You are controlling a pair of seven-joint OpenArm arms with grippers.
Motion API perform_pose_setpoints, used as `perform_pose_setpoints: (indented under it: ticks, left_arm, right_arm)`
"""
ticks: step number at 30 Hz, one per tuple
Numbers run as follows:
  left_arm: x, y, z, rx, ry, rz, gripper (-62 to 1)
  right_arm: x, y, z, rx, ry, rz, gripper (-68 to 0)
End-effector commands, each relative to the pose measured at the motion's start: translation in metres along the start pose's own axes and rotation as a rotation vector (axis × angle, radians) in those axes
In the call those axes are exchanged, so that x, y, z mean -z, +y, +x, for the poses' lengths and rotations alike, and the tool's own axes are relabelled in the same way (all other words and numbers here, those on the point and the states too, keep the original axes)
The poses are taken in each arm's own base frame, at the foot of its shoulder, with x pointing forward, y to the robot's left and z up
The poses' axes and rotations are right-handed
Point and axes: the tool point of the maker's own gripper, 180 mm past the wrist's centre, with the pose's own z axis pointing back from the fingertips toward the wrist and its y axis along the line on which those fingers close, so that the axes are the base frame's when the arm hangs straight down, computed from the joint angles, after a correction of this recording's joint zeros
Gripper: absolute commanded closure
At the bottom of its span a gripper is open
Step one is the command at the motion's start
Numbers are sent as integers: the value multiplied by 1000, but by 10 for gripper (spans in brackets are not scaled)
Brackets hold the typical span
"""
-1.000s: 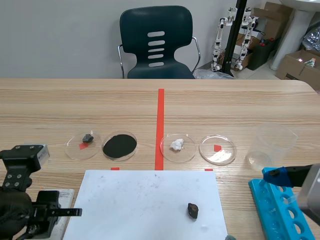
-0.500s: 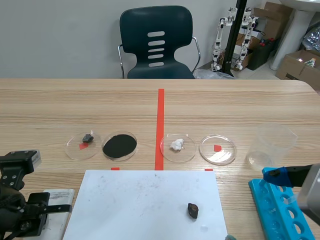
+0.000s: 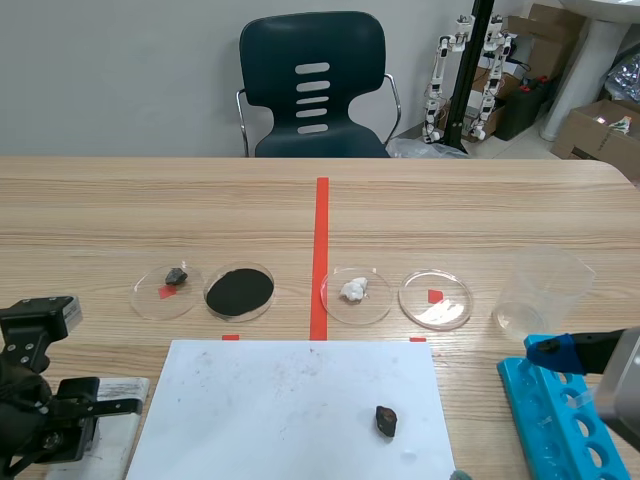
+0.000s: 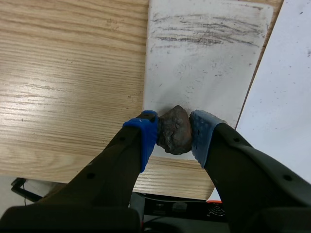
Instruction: Rub the mineral on the streak plate below the first streak
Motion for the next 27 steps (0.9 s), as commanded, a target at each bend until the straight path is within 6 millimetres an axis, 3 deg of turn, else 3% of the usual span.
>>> perform_pose_setpoints:
  ticks: [1,5,8,16,19,23,27]
  left_arm:
    - [2,-16,-6,1,11,-81,-126]
    - [0,-33,-9,19,21,-175,-126]
    - [0,-34,-9,26,21,-179,-126]
    - [1,19,-17,17,67,109,-126]
    - [1,24,-16,17,62,141,-126]
    - [2,16,-16,5,61,98,-126]
    - [2,-11,-16,13,62,-52,-126]
  right_arm:
    - [1,-4,12,-4,-42,-12,-608]
    - [1,-4,12,-4,-42,-12,-608]
    - [1,-4,12,-4,-42,-12,-608]
    - [1,-4,12,-4,-42,-12,-608]
    - [1,-4,12,-4,-42,-12,-608]
    - [1,-4,12,-4,-42,-12,-608]
    - [1,-4,12,-4,-42,-12,-608]
